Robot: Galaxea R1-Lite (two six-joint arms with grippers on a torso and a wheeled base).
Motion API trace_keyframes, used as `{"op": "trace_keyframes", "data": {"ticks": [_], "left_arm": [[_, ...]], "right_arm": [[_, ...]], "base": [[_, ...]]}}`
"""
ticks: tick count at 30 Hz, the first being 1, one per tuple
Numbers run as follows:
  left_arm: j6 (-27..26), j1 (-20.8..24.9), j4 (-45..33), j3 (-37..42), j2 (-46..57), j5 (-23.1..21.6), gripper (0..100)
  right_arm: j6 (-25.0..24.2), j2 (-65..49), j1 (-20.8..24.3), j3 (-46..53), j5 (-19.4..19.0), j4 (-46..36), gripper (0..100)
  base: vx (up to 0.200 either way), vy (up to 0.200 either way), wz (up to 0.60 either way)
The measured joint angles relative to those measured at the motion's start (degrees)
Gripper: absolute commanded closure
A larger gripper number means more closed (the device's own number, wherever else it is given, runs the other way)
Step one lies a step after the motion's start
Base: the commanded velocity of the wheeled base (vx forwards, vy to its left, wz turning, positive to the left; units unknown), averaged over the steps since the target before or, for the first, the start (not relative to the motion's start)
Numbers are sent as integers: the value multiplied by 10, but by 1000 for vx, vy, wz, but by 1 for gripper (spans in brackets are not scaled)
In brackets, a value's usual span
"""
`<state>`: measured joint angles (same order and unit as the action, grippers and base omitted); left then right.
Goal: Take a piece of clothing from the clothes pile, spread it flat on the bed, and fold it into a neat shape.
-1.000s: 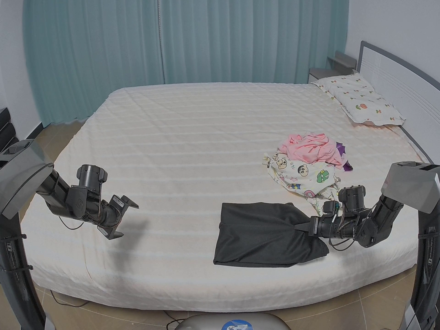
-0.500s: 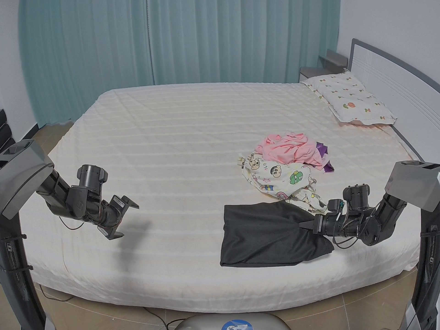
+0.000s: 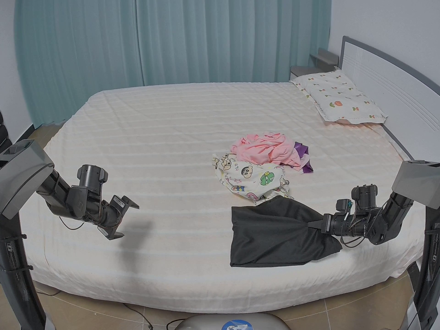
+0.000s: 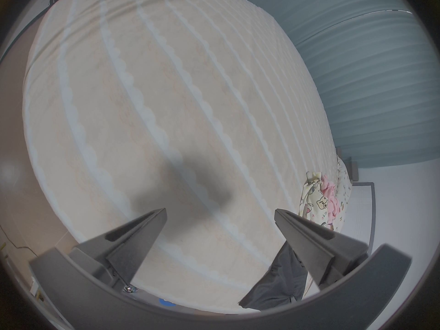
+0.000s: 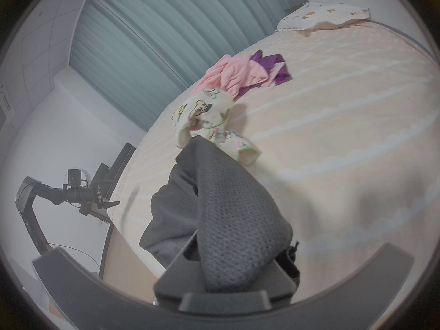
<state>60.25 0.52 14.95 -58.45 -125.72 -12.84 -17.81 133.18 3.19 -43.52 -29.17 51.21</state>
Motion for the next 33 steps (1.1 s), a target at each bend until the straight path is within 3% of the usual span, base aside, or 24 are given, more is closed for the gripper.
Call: {"op": "trace_keyframes", "data": {"ticks": [17,20,21,30,33], "left_arm": [[-1,0,0,0,0,0,0],[-1,0,0,0,0,0,0],[-1,0,0,0,0,0,0],[-1,0,2,0,0,0,0],[-1,0,2,0,0,0,0]], "right_arm": [[17,-4,-23,17,-1,0,100],[17,-2,-23,11,-1,0,100],[17,-1,-23,9,-1,0,0],[11,19,-6,-10,1,5,0],[-15,25,-10,-24,3,4,0]], "base": [[0,-200,0],[0,0,0],[0,0,0],[0,0,0],[0,0,0]]}}
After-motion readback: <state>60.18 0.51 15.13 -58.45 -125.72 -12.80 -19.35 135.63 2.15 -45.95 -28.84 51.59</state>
